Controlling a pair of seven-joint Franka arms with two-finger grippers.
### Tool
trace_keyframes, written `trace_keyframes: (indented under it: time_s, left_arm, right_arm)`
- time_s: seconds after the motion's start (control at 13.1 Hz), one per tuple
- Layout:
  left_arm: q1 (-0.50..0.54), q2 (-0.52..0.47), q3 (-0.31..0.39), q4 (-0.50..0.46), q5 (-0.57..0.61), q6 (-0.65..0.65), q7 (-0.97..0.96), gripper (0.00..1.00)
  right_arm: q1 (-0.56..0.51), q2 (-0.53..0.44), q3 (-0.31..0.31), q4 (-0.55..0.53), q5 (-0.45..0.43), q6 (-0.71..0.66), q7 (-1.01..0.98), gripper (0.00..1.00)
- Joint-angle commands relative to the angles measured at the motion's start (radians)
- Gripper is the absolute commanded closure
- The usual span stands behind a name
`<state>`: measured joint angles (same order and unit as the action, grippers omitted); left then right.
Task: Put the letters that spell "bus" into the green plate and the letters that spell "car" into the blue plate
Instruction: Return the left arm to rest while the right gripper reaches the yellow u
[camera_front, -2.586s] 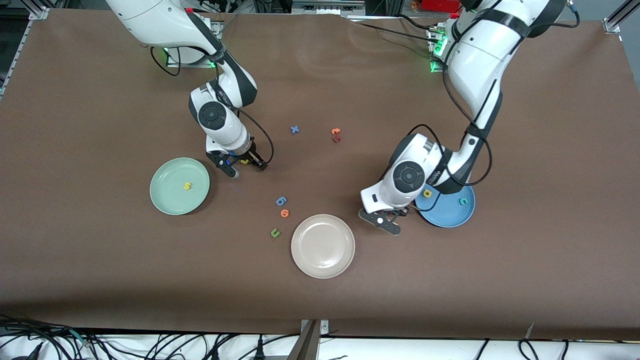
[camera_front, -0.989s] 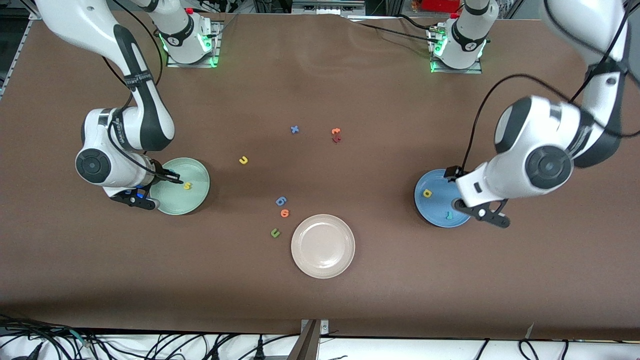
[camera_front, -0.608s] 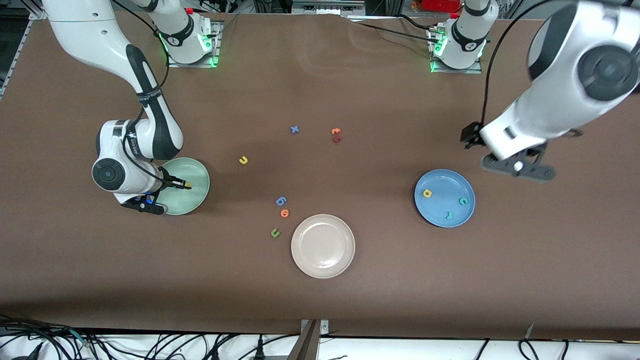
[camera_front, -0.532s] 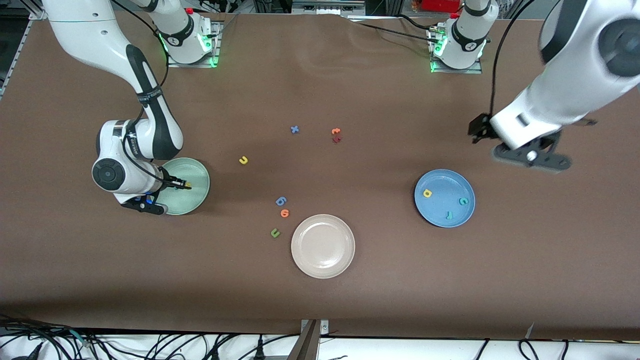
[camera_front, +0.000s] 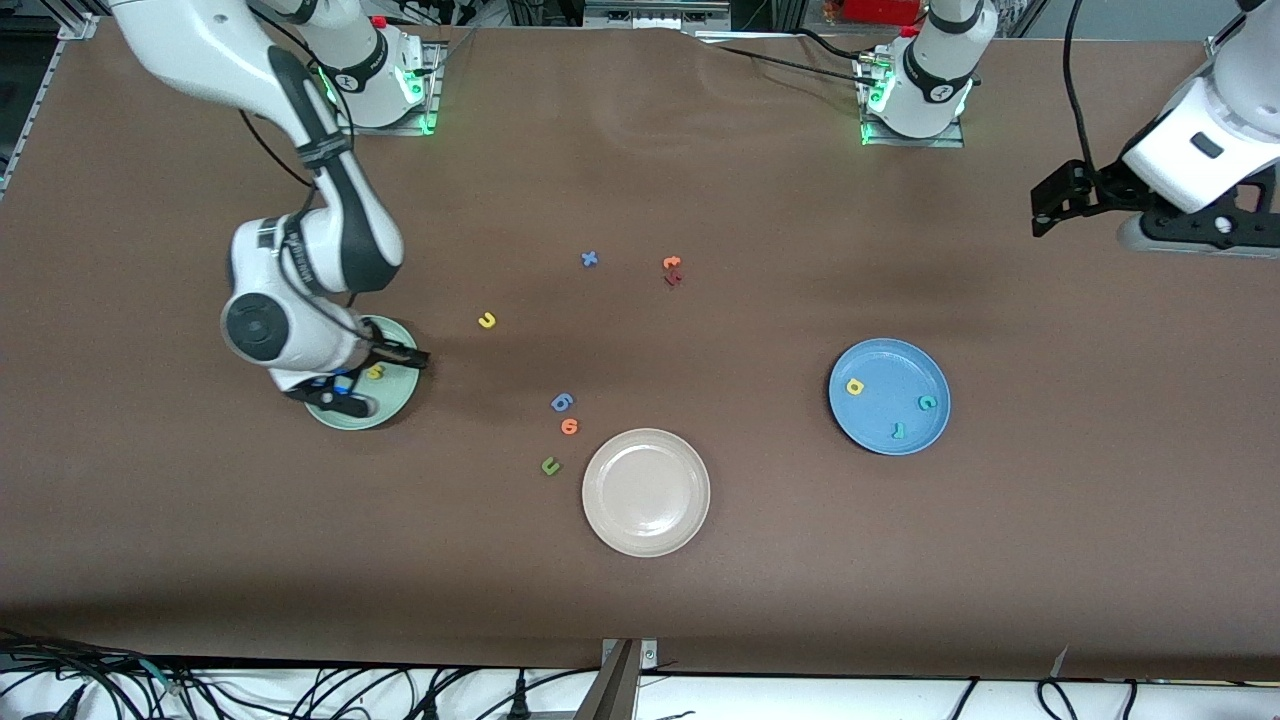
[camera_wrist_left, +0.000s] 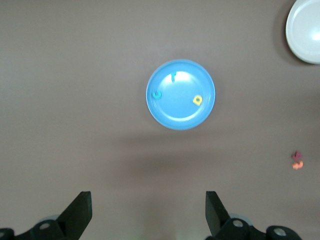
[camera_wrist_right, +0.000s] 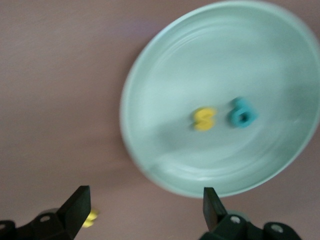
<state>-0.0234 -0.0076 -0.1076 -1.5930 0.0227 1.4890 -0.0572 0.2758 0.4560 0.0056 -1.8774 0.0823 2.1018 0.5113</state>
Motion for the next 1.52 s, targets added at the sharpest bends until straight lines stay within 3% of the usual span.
trace_keyframes:
  time_s: [0.0,0.23,0.38,0.46,0.76,1.22,1.45]
  left_arm:
    - [0.002,-0.005,-0.006,0.002,-0.02,-0.027,0.008,0.0]
    - [0.005,-0.003,-0.006,0.004,-0.015,-0.027,0.008,0.0]
    - [0.008,-0.005,-0.006,0.004,-0.023,-0.027,0.008,0.0]
    - [0.01,-0.003,-0.004,0.004,-0.02,-0.026,0.008,0.0]
    - [0.01,-0.008,-0.004,0.004,-0.024,0.007,0.011,0.0]
    - [0.011,-0.011,-0.004,0.004,-0.023,0.008,0.023,0.0]
    - [0.01,-0.011,-0.004,0.004,-0.023,0.01,0.023,0.0]
  right_arm:
    - [-0.003,-0.046,0.078,-0.014,-0.006,0.009,0.039,0.01]
    - [-0.003,-0.065,0.187,-0.031,-0.036,0.001,-0.067,0.01]
    - [-0.003,-0.068,0.232,-0.084,-0.216,0.053,-0.128,0.0]
    - [-0.004,-0.08,0.256,-0.148,-0.269,0.148,-0.119,0.0]
    - [-0.006,-0.083,0.234,-0.422,-0.268,0.628,-0.097,0.0]
    - [-0.009,-0.059,0.195,-0.448,-0.268,0.673,-0.208,0.01]
    - [-0.009,-0.022,0.188,-0.448,-0.268,0.728,-0.208,0.06]
